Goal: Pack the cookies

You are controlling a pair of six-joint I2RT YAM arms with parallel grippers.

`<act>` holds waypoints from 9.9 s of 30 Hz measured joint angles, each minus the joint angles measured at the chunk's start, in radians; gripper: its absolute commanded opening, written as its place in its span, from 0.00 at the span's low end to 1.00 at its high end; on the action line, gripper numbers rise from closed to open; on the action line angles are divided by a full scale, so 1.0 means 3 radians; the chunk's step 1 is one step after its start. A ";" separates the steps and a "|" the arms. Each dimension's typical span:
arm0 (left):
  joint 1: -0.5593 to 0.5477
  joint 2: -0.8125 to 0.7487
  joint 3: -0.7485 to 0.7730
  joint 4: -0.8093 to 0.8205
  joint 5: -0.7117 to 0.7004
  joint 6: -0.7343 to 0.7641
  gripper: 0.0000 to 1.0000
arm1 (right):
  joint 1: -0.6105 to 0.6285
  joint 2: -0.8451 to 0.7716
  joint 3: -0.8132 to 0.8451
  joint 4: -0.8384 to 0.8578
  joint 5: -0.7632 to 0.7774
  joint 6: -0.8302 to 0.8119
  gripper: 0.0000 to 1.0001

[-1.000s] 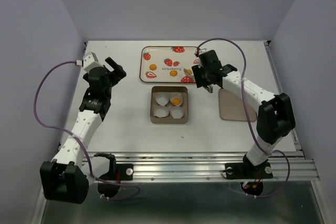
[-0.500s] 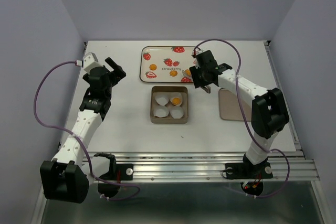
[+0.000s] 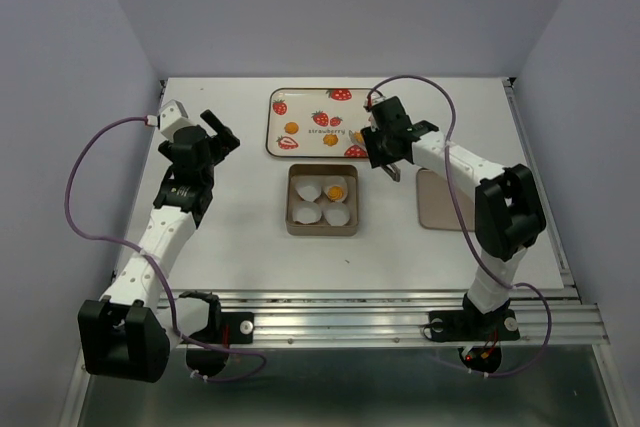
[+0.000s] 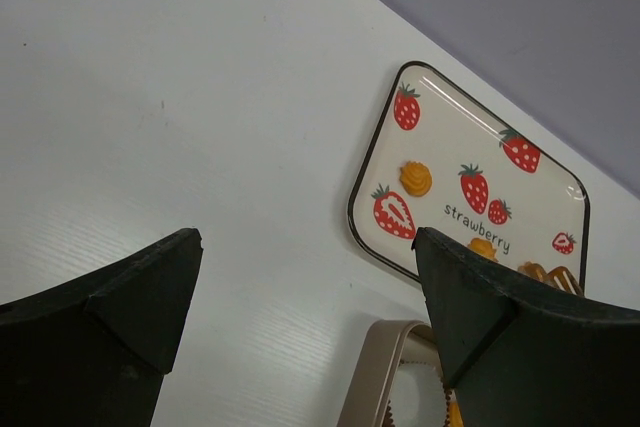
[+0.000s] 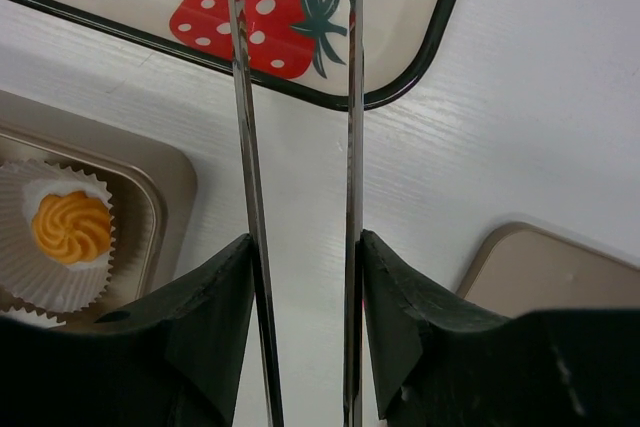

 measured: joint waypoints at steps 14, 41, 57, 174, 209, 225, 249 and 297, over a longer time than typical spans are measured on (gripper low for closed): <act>0.0000 0.0027 0.0003 -0.0019 -0.0046 0.0000 0.99 | -0.0001 0.0028 0.0005 -0.0001 0.0071 0.0005 0.42; 0.0000 0.0066 0.0031 -0.0010 -0.0024 -0.0001 0.99 | 0.0018 -0.0731 -0.0137 0.0085 -0.0490 -0.0127 0.40; -0.0037 0.0127 0.0031 0.0042 0.0314 -0.0037 0.99 | 0.0875 -0.1358 -0.0556 -0.0042 -0.0776 -0.0156 0.41; -0.0043 0.0142 0.0031 -0.0013 0.0127 0.0041 0.99 | 0.0371 0.0439 0.0743 -0.0291 -0.0057 -0.0069 0.45; -0.0043 0.0120 0.0046 -0.0013 0.0134 0.0037 0.99 | 0.0371 0.0046 0.0668 -0.0217 0.0006 -0.0121 0.25; -0.0043 0.0109 0.0046 0.0042 0.0277 -0.0003 0.99 | 0.0384 -0.0816 -0.0013 -0.0109 -0.0262 0.0006 0.22; -0.0056 0.0666 0.0364 0.0121 0.0465 0.0043 0.99 | 0.0434 -0.0004 0.0420 -0.0055 -0.0233 0.0052 0.51; -0.0056 0.1333 0.0937 0.0160 0.0519 0.0348 0.99 | 0.0292 0.0006 0.0796 -0.0257 -0.0258 0.0005 0.18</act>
